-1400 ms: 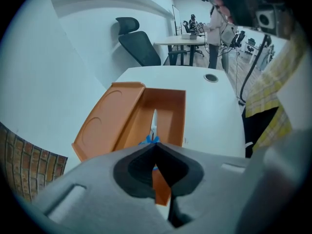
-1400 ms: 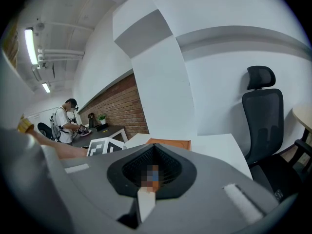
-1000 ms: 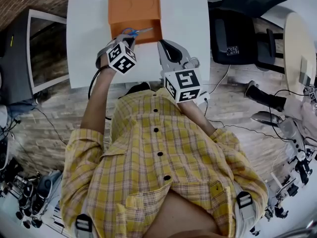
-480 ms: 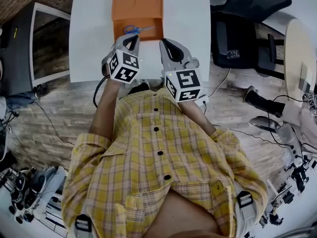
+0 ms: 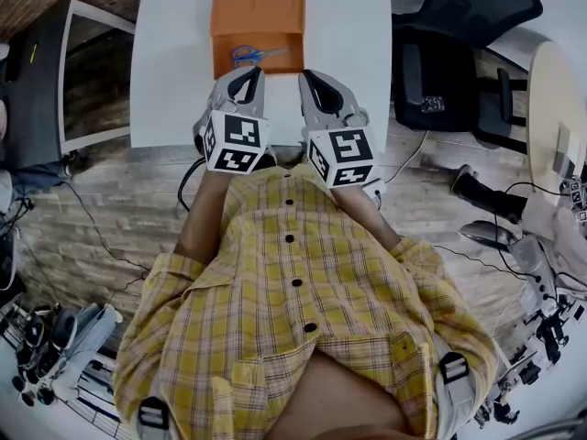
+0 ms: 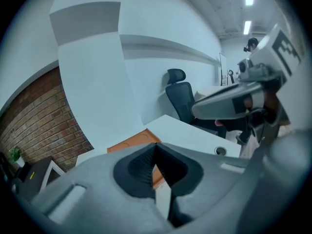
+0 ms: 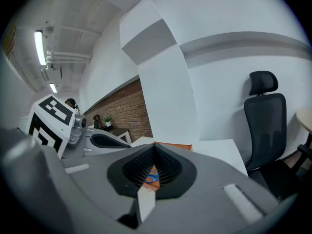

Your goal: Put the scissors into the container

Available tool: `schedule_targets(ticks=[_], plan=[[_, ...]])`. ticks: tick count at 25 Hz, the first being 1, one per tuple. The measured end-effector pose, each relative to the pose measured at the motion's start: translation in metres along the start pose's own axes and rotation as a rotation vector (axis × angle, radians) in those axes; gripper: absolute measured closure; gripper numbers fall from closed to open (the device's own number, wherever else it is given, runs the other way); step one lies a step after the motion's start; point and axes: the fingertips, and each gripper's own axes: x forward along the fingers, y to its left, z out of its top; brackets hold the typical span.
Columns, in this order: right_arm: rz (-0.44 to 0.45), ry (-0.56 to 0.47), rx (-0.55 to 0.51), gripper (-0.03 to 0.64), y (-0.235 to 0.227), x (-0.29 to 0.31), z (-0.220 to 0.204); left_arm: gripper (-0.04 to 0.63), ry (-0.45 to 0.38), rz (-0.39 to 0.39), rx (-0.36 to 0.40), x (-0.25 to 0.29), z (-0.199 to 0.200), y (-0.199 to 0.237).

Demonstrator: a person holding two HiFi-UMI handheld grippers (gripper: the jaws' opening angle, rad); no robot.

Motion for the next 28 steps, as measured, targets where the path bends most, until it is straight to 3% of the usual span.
schedule_targets(ticks=[6, 11, 28], plan=[[0.007, -0.006, -0.008, 0.611, -0.001, -0.003, 0.001, 0.592, -0.067, 0.023, -0.134, -0.019, 0.013, 0.004], [0.018, -0.01, -0.014, 0.611, 0.002, -0.003, 0.003, 0.592, -0.125, 0.043, -0.194, -0.032, 0.022, 0.005], [0.028, -0.035, -0.048, 0.611, 0.006, -0.004, 0.016, 0.592, -0.241, 0.063, -0.24, -0.052, 0.042, 0.004]])
